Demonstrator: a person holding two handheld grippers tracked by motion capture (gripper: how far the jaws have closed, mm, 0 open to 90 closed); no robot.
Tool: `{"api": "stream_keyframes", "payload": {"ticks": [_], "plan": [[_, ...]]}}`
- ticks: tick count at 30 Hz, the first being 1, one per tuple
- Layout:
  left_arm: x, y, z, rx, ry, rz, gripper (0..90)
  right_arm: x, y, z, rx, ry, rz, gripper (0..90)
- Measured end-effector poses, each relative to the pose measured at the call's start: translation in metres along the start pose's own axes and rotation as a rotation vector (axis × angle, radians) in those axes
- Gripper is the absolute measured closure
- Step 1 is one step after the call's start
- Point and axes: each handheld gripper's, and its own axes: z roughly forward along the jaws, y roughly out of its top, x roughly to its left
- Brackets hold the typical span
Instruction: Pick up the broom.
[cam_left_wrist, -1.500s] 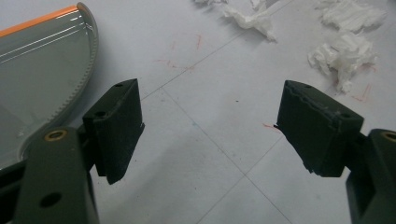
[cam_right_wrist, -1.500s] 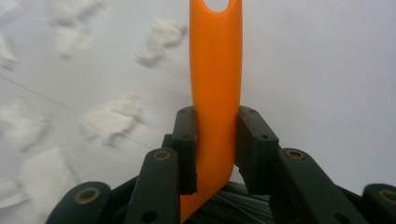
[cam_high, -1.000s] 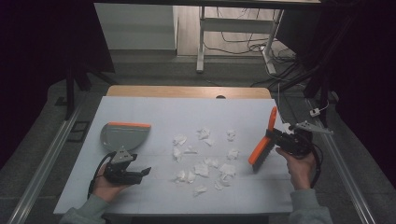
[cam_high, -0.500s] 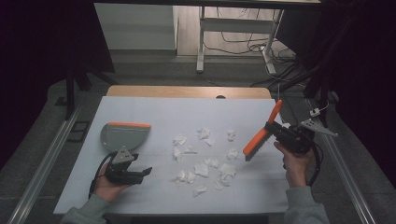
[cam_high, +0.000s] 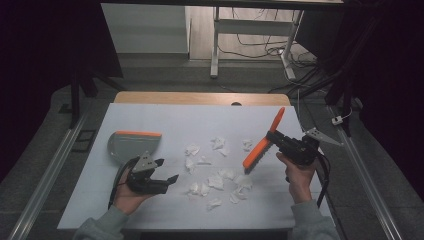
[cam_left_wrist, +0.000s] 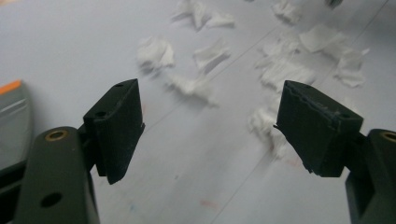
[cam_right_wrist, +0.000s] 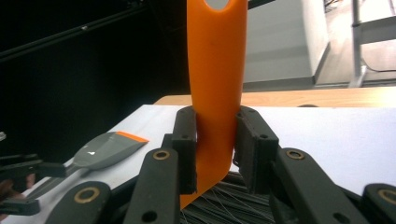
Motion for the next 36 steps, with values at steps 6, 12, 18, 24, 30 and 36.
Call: {"api": "stream_keyframes", "payload": {"ticks": [6, 12, 18, 24, 30, 36], "plan": [[-0.019, 0.022, 0.015, -0.034, -0.044, 0.03, 23.7, 0.011, -0.002, 0.006, -0.01, 0.042, 0.015, 70.7], [-0.035, 0.033, 0.026, -0.039, -0.072, 0.056, 23.8, 0.024, -0.011, 0.017, 0.002, 0.065, 0.029, 70.7], [-0.05, 0.042, 0.041, -0.04, -0.104, 0.081, 24.1, 0.038, -0.017, 0.028, 0.014, 0.076, 0.035, 70.7], [-0.064, 0.047, 0.052, -0.038, -0.121, 0.116, 25.0, 0.048, -0.026, 0.04, 0.027, 0.083, 0.062, 70.7], [-0.075, 0.053, 0.071, -0.036, -0.132, 0.138, 28.8, 0.057, -0.032, 0.051, 0.05, 0.12, 0.095, 70.6], [-0.083, 0.054, 0.083, -0.067, -0.074, 0.145, 43.0, 0.067, -0.034, 0.054, 0.034, 0.146, 0.11, 70.6]]}}
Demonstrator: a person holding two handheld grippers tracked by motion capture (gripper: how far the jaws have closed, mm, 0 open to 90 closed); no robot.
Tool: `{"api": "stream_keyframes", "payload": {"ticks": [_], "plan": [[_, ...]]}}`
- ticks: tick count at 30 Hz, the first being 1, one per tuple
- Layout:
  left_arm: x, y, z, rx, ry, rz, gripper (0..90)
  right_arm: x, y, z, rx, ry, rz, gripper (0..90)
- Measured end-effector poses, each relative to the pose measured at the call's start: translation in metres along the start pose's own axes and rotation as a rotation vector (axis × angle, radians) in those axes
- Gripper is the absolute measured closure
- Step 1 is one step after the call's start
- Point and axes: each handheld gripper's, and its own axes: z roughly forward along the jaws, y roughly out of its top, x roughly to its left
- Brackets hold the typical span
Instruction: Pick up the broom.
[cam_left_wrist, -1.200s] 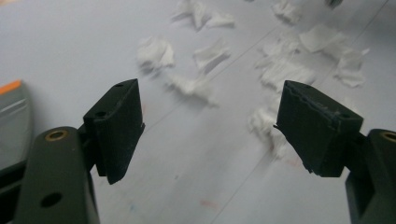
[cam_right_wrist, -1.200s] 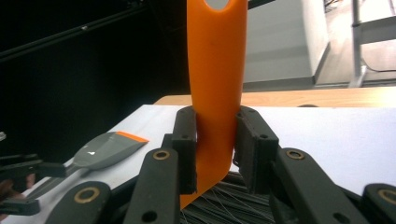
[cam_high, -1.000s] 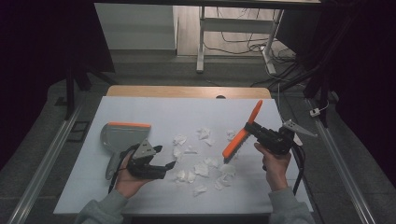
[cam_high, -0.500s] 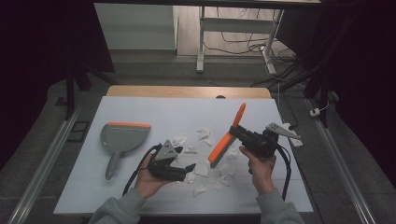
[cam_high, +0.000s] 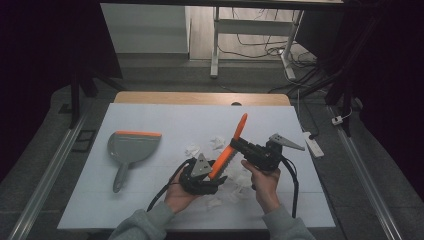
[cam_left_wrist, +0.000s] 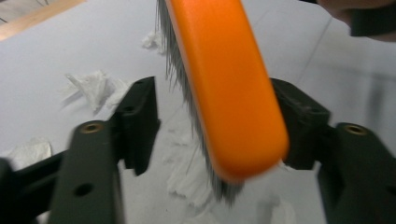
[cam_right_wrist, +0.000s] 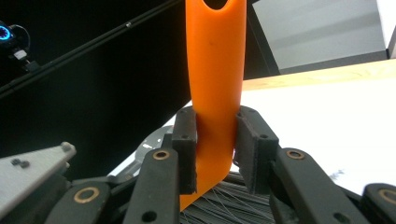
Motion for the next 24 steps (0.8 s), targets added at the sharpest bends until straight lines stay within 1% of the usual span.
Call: {"api": "stream_keyframes", "payload": {"ticks": [1, 3, 4, 5, 6, 8, 11, 13, 16, 17, 18, 20, 22, 23, 24], "plan": [[0.0, 0.0, 0.001, -0.006, 0.009, 0.0, 46.6, 0.001, 0.0, 0.0, -0.002, 0.006, 0.007, 70.6], [0.001, -0.001, 0.001, -0.015, 0.022, 0.007, 56.8, 0.003, -0.002, 0.001, -0.005, 0.018, 0.02, 70.6], [0.0, -0.001, 0.0, -0.017, 0.044, 0.01, 67.4, 0.003, -0.002, 0.002, 0.001, 0.03, 0.027, 70.6], [0.0, -0.001, 0.0, -0.016, 0.065, 0.02, 70.8, 0.003, -0.002, 0.002, 0.002, 0.032, 0.027, 70.6], [0.001, -0.001, 0.0, -0.012, 0.075, 0.023, 73.5, 0.004, -0.003, 0.002, -0.001, 0.029, 0.023, 70.5], [0.005, -0.001, -0.003, -0.014, 0.09, 0.009, 77.6, 0.004, -0.002, 0.001, 0.006, 0.028, 0.025, 70.6], [0.011, -0.001, -0.007, -0.012, 0.088, 0.008, 80.2, 0.004, -0.002, 0.001, 0.007, 0.032, 0.03, 70.6], [0.013, -0.001, -0.009, -0.005, 0.083, 0.019, 80.6, 0.006, -0.002, 0.001, 0.011, 0.035, 0.024, 70.5], [0.016, 0.0, -0.012, 0.007, 0.064, 0.027, 80.6, 0.006, -0.002, 0.002, 0.02, 0.046, 0.027, 70.3], [0.016, 0.0, -0.012, 0.007, 0.064, 0.027, 80.6, 0.005, -0.002, 0.002, 0.028, 0.053, 0.027, 70.2], [0.019, 0.0, -0.015, 0.015, 0.048, 0.035, 80.6, 0.005, -0.002, 0.001, 0.038, 0.061, 0.029, 70.0], [0.022, 0.0, -0.018, 0.025, 0.036, 0.043, 80.6, 0.005, -0.001, 0.001, 0.049, 0.073, 0.014, 68.7], [0.024, 0.0, -0.022, 0.032, 0.029, 0.045, 80.6, 0.007, 0.001, 0.0, 0.063, 0.064, -0.016, 61.9], [0.025, 0.0, -0.024, 0.036, 0.027, 0.052, 80.6, 0.008, 0.003, -0.001, 0.067, 0.057, -0.035, 58.5], [0.025, 0.0, -0.024, 0.036, 0.027, 0.052, 80.6, 0.008, 0.003, -0.001, 0.067, 0.057, -0.035, 58.5]]}}
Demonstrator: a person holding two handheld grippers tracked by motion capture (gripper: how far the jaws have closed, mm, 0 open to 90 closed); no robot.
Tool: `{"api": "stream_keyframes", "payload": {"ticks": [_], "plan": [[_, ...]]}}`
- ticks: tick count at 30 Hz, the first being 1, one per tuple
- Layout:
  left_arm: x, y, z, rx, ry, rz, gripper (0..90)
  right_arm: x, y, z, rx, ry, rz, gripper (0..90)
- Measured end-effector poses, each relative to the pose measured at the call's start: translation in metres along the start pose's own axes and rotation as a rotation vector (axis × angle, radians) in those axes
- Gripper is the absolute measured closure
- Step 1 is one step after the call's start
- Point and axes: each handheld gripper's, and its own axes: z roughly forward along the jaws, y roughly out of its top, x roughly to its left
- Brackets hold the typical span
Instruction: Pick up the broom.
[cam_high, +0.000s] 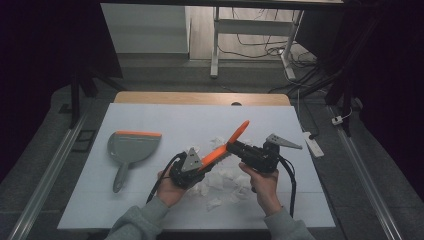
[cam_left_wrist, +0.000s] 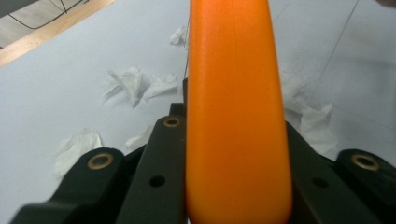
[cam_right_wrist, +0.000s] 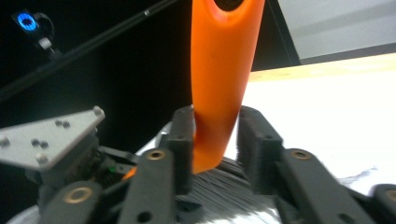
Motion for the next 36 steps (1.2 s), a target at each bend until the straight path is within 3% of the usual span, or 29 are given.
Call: {"api": "stream_keyframes", "payload": {"ticks": [1, 4, 7, 12, 16, 21, 25, 29, 31, 32, 33, 36], "plan": [[0.003, 0.0, -0.005, 0.016, -0.006, 0.019, 80.6, 0.001, 0.004, -0.004, 0.026, 0.016, -0.031, 52.4], [0.009, 0.0, -0.013, 0.053, -0.039, 0.047, 80.6, 0.003, 0.009, -0.011, 0.079, 0.008, -0.11, 45.5], [0.016, 0.0, -0.019, 0.095, -0.083, 0.05, 80.6, 0.007, 0.015, -0.021, 0.13, -0.003, -0.186, 42.9], [0.025, 0.0, -0.025, 0.17, -0.12, 0.075, 80.6, 0.019, 0.026, -0.036, 0.243, -0.03, -0.335, 40.8], [0.028, 0.003, -0.021, 0.21, -0.159, 0.075, 80.6, 0.03, 0.032, -0.042, 0.294, -0.018, -0.398, 39.3], [0.025, 0.008, -0.012, 0.263, -0.211, 0.12, 80.5, 0.037, 0.029, -0.03, 0.358, -0.029, -0.47, 36.9], [0.02, 0.01, -0.007, 0.303, -0.211, 0.162, 80.5, 0.042, 0.024, -0.021, 0.399, -0.029, -0.517, 37.3], [0.015, 0.013, -0.002, 0.332, -0.237, 0.188, 80.6, 0.056, 0.019, -0.01, 0.476, -0.043, -0.604, 37.1], [0.009, 0.015, 0.001, 0.363, -0.253, 0.237, 80.5, 0.058, 0.017, -0.007, 0.508, -0.05, -0.634, 36.4], [0.009, 0.015, 0.001, 0.363, -0.253, 0.237, 80.6, 0.058, 0.016, -0.004, 0.529, -0.047, -0.643, 36.4], [0.001, 0.017, 0.002, 0.38, -0.252, 0.278, 80.6, 0.058, 0.013, -0.001, 0.552, -0.052, -0.657, 36.6], [-0.007, 0.019, 0.004, 0.388, -0.252, 0.309, 80.6, 0.056, 0.007, 0.006, 0.62, -0.054, -0.669, 36.7]]}}
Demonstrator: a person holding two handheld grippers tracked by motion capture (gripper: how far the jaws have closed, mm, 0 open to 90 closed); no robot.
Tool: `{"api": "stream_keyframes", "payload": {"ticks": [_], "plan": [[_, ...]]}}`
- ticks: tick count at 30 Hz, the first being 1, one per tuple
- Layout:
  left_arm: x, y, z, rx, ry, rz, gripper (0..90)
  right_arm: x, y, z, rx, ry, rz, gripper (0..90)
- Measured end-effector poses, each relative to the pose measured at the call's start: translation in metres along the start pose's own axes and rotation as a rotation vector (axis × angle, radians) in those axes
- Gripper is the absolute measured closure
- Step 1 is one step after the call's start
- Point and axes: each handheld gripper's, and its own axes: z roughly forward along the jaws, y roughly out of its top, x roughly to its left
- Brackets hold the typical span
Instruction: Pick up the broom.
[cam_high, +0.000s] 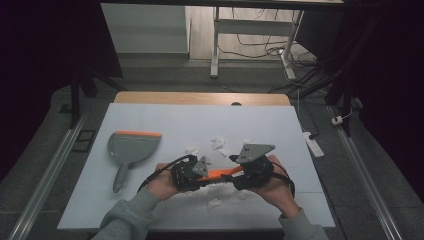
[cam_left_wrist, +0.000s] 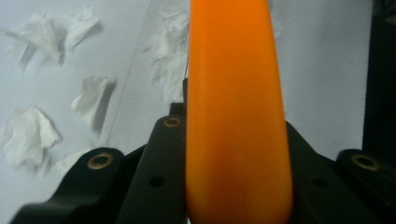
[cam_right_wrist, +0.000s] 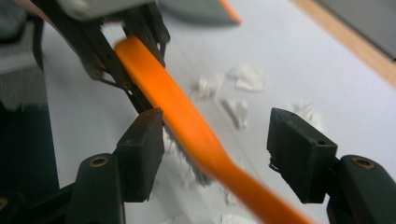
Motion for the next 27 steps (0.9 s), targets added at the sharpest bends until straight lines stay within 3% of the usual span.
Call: {"api": "stream_keyframes", "payload": {"ticks": [3, 10, 14, 15, 16, 20, 22, 23, 24, 25, 27], "plan": [[-0.005, 0.003, 0.003, 0.032, 0.021, 0.04, 80.6, 0.003, -0.001, 0.01, 0.062, 0.019, -0.019, 36.8], [-0.009, 0.007, 0.003, 0.062, 0.041, 0.09, 80.6, 0.011, -0.003, 0.026, 0.18, 0.072, -0.072, 41.5], [-0.01, 0.007, 0.004, 0.054, 0.028, 0.088, 80.6, 0.018, -0.005, 0.034, 0.234, 0.057, -0.178, 53.9], [-0.01, 0.007, 0.005, 0.054, 0.027, 0.091, 80.6, 0.019, -0.006, 0.034, 0.234, 0.038, -0.19, 61.9], [-0.01, 0.007, 0.005, 0.052, 0.021, 0.094, 80.6, 0.019, -0.008, 0.034, 0.227, 0.021, -0.21, 62.8], [-0.009, 0.006, 0.003, 0.043, 0.019, 0.107, 80.2, 0.02, -0.009, 0.032, 0.231, 0.04, -0.243, 65.4], [-0.007, 0.004, 0.0, 0.002, 0.017, 0.081, 78.9, 0.022, -0.008, 0.031, 0.229, 0.034, -0.254, 66.6], [-0.005, 0.002, -0.002, -0.027, 0.042, 0.066, 76.8, 0.022, -0.008, 0.03, 0.23, 0.029, -0.257, 67.2], [-0.005, 0.002, -0.002, -0.027, 0.042, 0.066, 72.6, 0.022, -0.009, 0.03, 0.224, 0.027, -0.247, 68.8], [-0.002, -0.002, -0.005, -0.07, 0.091, 0.025, 65.0, 0.021, -0.01, 0.03, 0.22, 0.033, -0.242, 70.3], [0.003, -0.007, -0.009, -0.095, 0.113, -0.006, 54.6, 0.018, -0.012, 0.029, 0.207, 0.024, -0.228, 70.5]]}}
